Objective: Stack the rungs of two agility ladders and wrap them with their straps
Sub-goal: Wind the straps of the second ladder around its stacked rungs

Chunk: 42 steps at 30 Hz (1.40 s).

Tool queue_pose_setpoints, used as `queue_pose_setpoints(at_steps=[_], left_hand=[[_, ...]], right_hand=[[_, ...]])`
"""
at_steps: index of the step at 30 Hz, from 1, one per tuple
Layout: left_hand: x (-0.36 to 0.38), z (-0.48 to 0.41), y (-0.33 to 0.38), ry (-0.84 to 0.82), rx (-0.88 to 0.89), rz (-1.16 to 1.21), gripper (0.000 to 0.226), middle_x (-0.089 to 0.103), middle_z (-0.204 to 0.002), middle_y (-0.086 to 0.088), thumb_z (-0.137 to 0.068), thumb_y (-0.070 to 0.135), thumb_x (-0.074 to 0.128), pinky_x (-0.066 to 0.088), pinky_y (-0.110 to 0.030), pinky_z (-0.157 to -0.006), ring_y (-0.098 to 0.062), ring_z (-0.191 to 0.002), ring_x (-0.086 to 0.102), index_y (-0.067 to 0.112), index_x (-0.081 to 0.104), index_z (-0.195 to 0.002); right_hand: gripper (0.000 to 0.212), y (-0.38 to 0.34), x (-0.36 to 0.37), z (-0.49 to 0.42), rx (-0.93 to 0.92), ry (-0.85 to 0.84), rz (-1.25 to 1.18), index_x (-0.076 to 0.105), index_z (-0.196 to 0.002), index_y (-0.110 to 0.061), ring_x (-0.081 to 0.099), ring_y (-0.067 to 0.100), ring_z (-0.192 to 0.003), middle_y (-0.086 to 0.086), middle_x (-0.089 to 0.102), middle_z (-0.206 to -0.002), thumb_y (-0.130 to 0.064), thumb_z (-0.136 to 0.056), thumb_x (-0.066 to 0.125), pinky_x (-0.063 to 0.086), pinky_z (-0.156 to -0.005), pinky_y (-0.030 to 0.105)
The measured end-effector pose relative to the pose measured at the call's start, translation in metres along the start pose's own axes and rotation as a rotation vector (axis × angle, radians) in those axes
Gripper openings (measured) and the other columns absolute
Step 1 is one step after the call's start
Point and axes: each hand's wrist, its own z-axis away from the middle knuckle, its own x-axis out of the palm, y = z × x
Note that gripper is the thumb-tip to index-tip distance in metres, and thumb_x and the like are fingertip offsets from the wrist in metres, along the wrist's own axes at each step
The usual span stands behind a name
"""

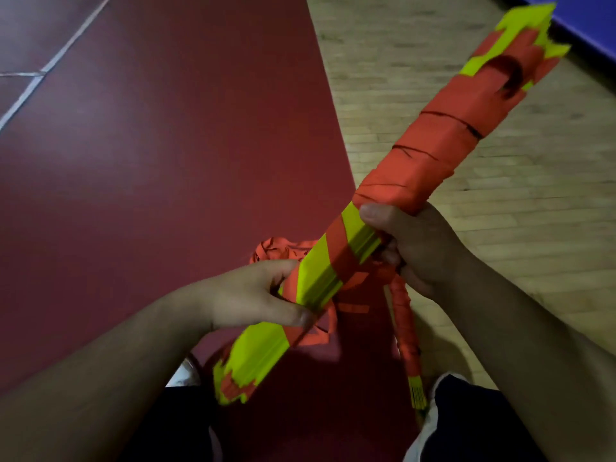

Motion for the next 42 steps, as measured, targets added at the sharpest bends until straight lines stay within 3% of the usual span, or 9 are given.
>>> queue_pose_setpoints(at_steps=[5, 11, 16, 21, 26, 30, 34, 39, 42], left_hand=[[0.007, 0.006, 0.001, -0.267, -0.019, 0.202, 0.049, 0.073, -0.102, -0.008, -0.068, 0.014, 0.071, 0.055, -0.032, -0.085, -0.016, -0.095, 0.066, -0.004, 0.062, -0.112], [0.013, 0.009, -0.004, -0.371, -0.016, 0.612, 0.057, 0.070, -0.099, -0.024, -0.067, 0.019, 0.080, 0.055, -0.042, -0.079, -0.032, -0.085, 0.070, -0.010, 0.061, -0.113], [0.001, 0.004, 0.003, -0.087, 0.026, 0.386, 0.019, 0.062, -0.073, -0.023, -0.074, 0.007, 0.068, 0.053, -0.031, -0.061, -0.028, -0.059, 0.062, -0.005, 0.064, -0.087], [-0.006, -0.002, -0.004, 0.180, 0.054, 0.214, 0.020, 0.063, -0.068, -0.020, -0.074, 0.003, 0.072, 0.050, -0.025, -0.054, -0.022, -0.055, 0.060, -0.006, 0.063, -0.090], [-0.001, -0.006, -0.003, 0.354, 0.089, 0.058, 0.020, 0.064, -0.064, 0.002, -0.076, 0.002, 0.078, 0.044, -0.018, -0.054, -0.009, -0.055, 0.057, 0.016, 0.065, -0.080], [0.001, -0.008, -0.005, 0.564, 0.073, -0.329, 0.028, 0.064, -0.079, 0.009, -0.080, 0.019, 0.079, 0.045, -0.019, -0.063, 0.000, -0.066, 0.057, 0.029, 0.059, -0.096], [0.010, -0.007, -0.005, 0.512, 0.162, -0.546, 0.056, 0.059, -0.114, 0.008, -0.080, 0.024, 0.075, 0.042, -0.023, -0.091, -0.005, -0.106, 0.053, 0.030, 0.050, -0.130], [0.006, -0.004, 0.005, 0.445, 0.120, -0.469, 0.061, 0.063, -0.100, 0.013, -0.071, 0.035, 0.084, 0.046, -0.026, -0.076, 0.002, -0.089, 0.059, 0.032, 0.051, -0.122], [-0.003, 0.001, 0.010, 0.220, 0.045, -0.296, 0.058, 0.070, -0.105, 0.000, -0.072, 0.029, 0.084, 0.053, -0.041, -0.089, -0.013, -0.100, 0.066, 0.027, 0.055, -0.121]], right_hand=[[0.032, -0.003, 0.004, 0.007, -0.072, -0.220, -0.004, 0.069, -0.105, -0.007, 0.049, 0.000, -0.044, -0.011, 0.061, -0.061, -0.015, -0.076, 0.057, 0.032, -0.039, 0.011], [0.044, -0.011, 0.001, 0.001, -0.056, -0.142, 0.037, 0.065, -0.109, 0.007, 0.041, 0.004, -0.046, -0.003, 0.051, -0.060, -0.022, -0.076, 0.057, 0.031, -0.040, 0.015], [0.036, -0.011, -0.008, -0.007, -0.047, -0.109, 0.235, 0.058, -0.083, -0.001, 0.037, 0.017, -0.053, 0.013, 0.042, -0.065, -0.037, -0.082, 0.064, 0.031, -0.047, 0.025], [0.081, -0.008, -0.013, -0.011, -0.003, -0.036, 0.682, 0.058, -0.074, -0.002, 0.053, 0.023, -0.051, 0.018, 0.060, -0.062, -0.084, -0.071, 0.055, 0.047, -0.059, 0.044], [0.053, -0.004, -0.013, -0.013, -0.075, 0.062, 0.816, 0.060, -0.077, -0.008, 0.059, 0.014, -0.049, 0.011, 0.067, -0.064, -0.058, -0.094, 0.056, 0.052, -0.063, 0.044], [0.057, -0.007, -0.004, -0.007, -0.025, 0.042, 0.607, 0.064, -0.069, -0.028, 0.059, 0.012, -0.053, -0.001, 0.066, -0.061, -0.084, -0.067, 0.059, 0.050, -0.061, 0.040], [0.074, 0.003, 0.007, -0.002, 0.048, 0.191, 0.456, 0.074, -0.077, -0.035, 0.065, 0.019, -0.064, -0.003, 0.071, -0.065, -0.098, -0.039, 0.064, 0.055, -0.071, 0.045], [0.040, 0.001, 0.012, 0.000, 0.004, 0.180, 0.276, 0.075, -0.070, -0.030, 0.063, 0.012, -0.060, -0.007, 0.066, -0.063, -0.067, -0.056, 0.079, 0.049, -0.061, 0.036], [0.029, 0.002, 0.010, 0.000, -0.046, 0.116, 0.212, 0.076, -0.071, -0.032, 0.066, 0.012, -0.066, -0.007, 0.069, -0.068, -0.057, -0.058, 0.080, 0.050, -0.057, 0.033]])
